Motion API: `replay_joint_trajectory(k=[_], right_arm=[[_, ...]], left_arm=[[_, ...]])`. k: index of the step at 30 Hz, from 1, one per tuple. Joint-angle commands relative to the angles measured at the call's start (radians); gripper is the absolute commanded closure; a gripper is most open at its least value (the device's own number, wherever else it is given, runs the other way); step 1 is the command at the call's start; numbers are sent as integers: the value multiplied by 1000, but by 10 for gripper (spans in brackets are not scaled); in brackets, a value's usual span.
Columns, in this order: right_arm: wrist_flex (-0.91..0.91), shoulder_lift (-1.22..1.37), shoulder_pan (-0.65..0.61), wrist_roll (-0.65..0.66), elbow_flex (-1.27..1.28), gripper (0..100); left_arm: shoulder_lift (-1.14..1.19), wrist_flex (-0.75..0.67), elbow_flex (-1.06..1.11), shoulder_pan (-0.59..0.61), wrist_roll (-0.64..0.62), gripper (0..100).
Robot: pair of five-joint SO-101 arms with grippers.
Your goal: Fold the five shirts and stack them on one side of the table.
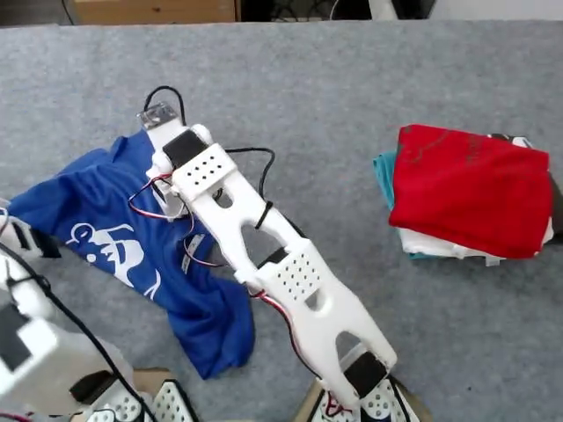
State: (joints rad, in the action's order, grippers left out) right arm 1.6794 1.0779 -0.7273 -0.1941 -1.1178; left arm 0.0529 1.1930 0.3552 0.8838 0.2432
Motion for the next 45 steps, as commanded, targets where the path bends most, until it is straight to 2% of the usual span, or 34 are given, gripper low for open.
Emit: replay_joint_trajectory(k=[1, 7, 12, 17, 23, 27, 30, 32, 34, 38, 43, 45], right_arm=[[-9, 16, -6, -32, -47, 969], [81, 35, 77, -18, -47, 984], [89, -13, 198, 52, 18, 986], [89, -246, 311, 176, 329, 986], [77, -596, 439, 422, 858, 986], [-34, -802, 439, 440, 1072, 986], [-54, -855, 387, 434, 1118, 977], [-61, -851, 370, 390, 1116, 933], [-61, -840, 364, 365, 1116, 865], [-61, -822, 362, 367, 1116, 772], [-63, -796, 362, 361, 1040, 827], [-58, -777, 362, 359, 986, 866]], left_arm=[[64, -3, -125, 4, -71, 733], [94, 37, -254, 1, -132, 731], [97, 32, -343, 28, -181, 729], [98, 29, -387, 70, -180, 729], [98, 8, -378, 74, -180, 728], [98, 11, -378, 39, -183, 728], [98, 48, -363, -44, -176, 728], [98, 58, -354, -102, -180, 727], [115, 25, -340, -122, -253, 707], [222, -86, -337, -116, -486, 694], [407, -94, -357, -114, -631, 710], [437, -66, -394, -87, -681, 801]])
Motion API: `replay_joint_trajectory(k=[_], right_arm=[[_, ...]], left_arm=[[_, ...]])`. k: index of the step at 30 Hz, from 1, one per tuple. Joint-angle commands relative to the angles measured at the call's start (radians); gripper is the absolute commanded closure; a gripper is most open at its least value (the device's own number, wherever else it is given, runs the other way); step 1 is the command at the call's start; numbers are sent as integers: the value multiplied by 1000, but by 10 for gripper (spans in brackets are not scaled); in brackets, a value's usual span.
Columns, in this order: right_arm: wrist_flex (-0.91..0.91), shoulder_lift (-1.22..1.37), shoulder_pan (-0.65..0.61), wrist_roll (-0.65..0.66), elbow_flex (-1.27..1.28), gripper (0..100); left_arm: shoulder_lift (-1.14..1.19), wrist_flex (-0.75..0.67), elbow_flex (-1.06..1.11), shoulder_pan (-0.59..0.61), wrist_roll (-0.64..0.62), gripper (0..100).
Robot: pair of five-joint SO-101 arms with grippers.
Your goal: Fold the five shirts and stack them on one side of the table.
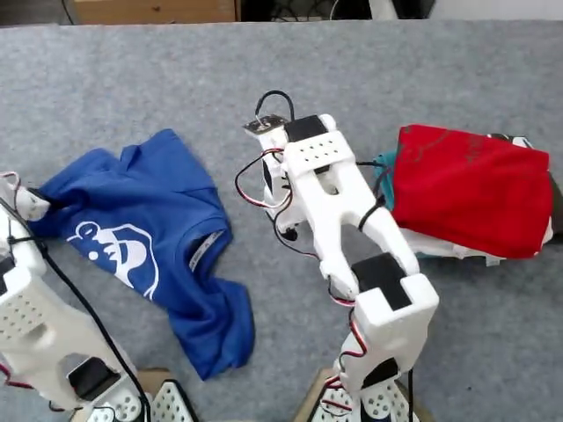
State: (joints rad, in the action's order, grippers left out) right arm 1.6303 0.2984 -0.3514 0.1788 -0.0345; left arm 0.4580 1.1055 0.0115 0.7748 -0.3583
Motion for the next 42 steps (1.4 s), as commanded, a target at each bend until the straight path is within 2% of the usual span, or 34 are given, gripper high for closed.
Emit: replay_joint_trajectory(k=[1, 3, 5, 9, 12, 17, 22, 27, 32, 35, 39, 42], right_arm=[[-8, 13, -14, -23, -125, 884], [-12, 35, -18, -78, -183, 917], [-11, 68, -46, -127, -242, 939], [-6, 156, -167, -195, -337, 938], [-6, 231, -255, -267, -423, 887], [-11, 355, -376, -336, -608, 740], [-6, 515, -471, -341, -825, 698], [-6, 654, -540, -453, -1053, 698], [-5, 777, -609, -463, -1213, 701], [-8, 852, -611, -463, -1237, 780], [-3, 917, -546, -425, -1259, 992], [77, 912, -491, -400, -1323, 988]], left_arm=[[31, 48, -81, 39, -92, 865], [23, 103, -139, 62, -95, 985], [15, 153, -193, 77, -97, 944], [-41, 265, -329, 133, -54, 970], [-87, 361, -406, 170, 28, 971], [-110, 485, -430, 257, 173, 970], [-78, 496, -371, 351, 269, 970], [-44, 503, -295, 364, 376, 970], [-43, 503, -217, 371, 505, 970], [-43, 505, -199, 380, 559, 970], [-43, 560, -226, 374, 660, 970], [-43, 647, -259, 338, 775, 966]])
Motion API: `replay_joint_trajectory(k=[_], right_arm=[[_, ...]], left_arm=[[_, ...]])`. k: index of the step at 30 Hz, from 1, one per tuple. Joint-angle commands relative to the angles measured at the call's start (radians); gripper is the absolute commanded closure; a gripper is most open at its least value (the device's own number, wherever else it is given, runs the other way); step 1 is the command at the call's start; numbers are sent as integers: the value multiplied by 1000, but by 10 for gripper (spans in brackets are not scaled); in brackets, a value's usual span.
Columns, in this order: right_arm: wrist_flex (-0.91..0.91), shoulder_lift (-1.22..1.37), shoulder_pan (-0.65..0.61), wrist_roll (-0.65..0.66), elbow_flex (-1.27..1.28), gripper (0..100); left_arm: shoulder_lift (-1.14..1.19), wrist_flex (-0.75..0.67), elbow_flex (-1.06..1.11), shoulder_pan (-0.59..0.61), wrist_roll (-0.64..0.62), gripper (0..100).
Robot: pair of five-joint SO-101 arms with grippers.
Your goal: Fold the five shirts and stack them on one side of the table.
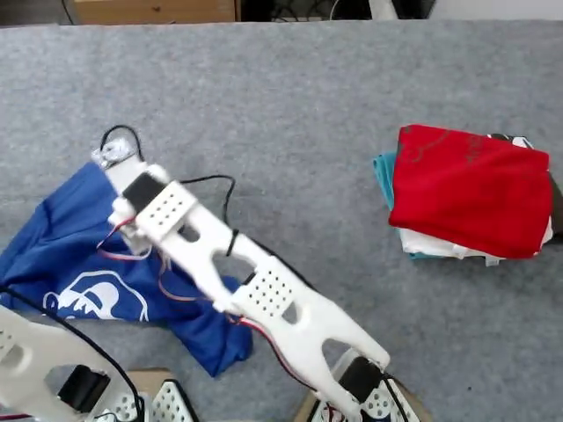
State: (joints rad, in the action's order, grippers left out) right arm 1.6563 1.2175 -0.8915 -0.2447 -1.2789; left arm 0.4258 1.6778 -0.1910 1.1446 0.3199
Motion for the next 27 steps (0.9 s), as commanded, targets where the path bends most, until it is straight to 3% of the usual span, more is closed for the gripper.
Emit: replay_joint_trajectory(k=[1, 6, 10, 20, 24, 27], right_arm=[[80, -12, 68, 25, -114, 985], [114, -90, 184, 86, -165, 986], [114, -237, 285, 117, -10, 986], [110, -826, 532, 301, 760, 986], [110, -1053, 569, 394, 1092, 986], [75, -1165, 565, 428, 1328, 985]], left_arm=[[-11, 84, -56, -47, 126, 966], [-48, 84, -51, -139, 143, 927], [-120, 83, -47, -243, 140, 941], [-216, 83, 84, -610, 58, 970], [-253, 83, 180, -684, 71, 970], [-267, 83, 263, -708, 163, 971]])
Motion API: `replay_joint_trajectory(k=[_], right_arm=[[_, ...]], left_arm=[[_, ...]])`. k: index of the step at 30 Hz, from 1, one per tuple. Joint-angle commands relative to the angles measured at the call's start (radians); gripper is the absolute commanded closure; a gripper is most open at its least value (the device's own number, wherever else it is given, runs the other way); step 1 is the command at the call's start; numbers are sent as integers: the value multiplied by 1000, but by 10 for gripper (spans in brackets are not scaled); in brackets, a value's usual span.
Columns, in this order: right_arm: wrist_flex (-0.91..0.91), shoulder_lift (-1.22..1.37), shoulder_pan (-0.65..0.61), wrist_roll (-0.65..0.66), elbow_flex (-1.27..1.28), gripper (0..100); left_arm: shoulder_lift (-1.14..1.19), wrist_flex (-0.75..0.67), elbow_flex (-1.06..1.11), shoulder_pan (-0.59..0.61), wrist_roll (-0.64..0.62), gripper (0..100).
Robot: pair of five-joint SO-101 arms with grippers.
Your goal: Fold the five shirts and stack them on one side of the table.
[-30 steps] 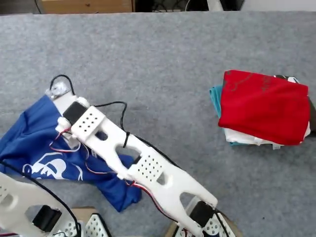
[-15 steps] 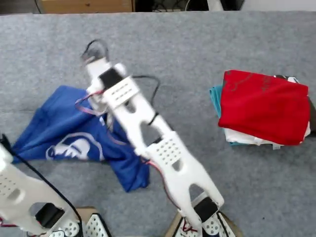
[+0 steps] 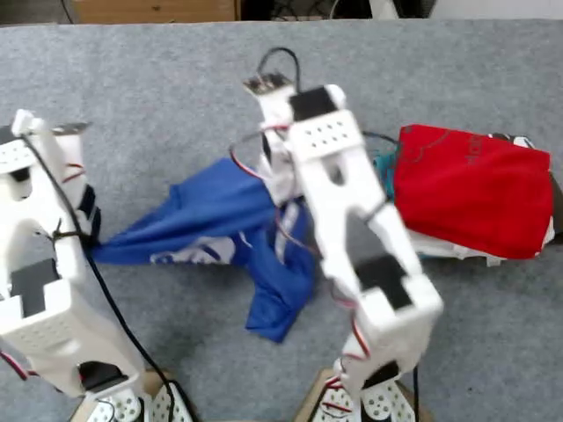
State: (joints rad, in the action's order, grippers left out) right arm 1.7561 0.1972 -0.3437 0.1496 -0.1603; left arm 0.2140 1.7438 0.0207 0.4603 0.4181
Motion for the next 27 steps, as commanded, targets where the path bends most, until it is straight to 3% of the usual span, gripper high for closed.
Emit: replay_joint_trajectory(k=[1, 3, 8, 10, 13, 17, 19, 24, 27], right_arm=[[-55, -165, 17, 35, 275, 983], [-110, -189, 20, 43, 380, 952], [-117, -203, 38, 46, 407, 688], [-107, -203, 46, 77, 361, 638], [-103, -188, 38, 80, 236, 716], [-158, -111, 6, 61, 39, 931], [-201, -35, -17, 68, -47, 985], [-3, 151, -75, 81, -317, 858], [11, 160, -18, 146, -409, 812]], left_arm=[[-54, 17, 81, -27, 97, 971], [-48, 17, 133, -18, 137, 971], [-46, 14, 223, 68, 192, 971], [-46, 12, 219, 102, 195, 971], [-46, -8, 206, 125, 192, 971], [-46, -52, 222, 124, 190, 971], [-46, -94, 237, 122, 190, 971], [-46, -160, 282, 128, 196, 971], [-46, -167, 302, 148, 198, 971]])
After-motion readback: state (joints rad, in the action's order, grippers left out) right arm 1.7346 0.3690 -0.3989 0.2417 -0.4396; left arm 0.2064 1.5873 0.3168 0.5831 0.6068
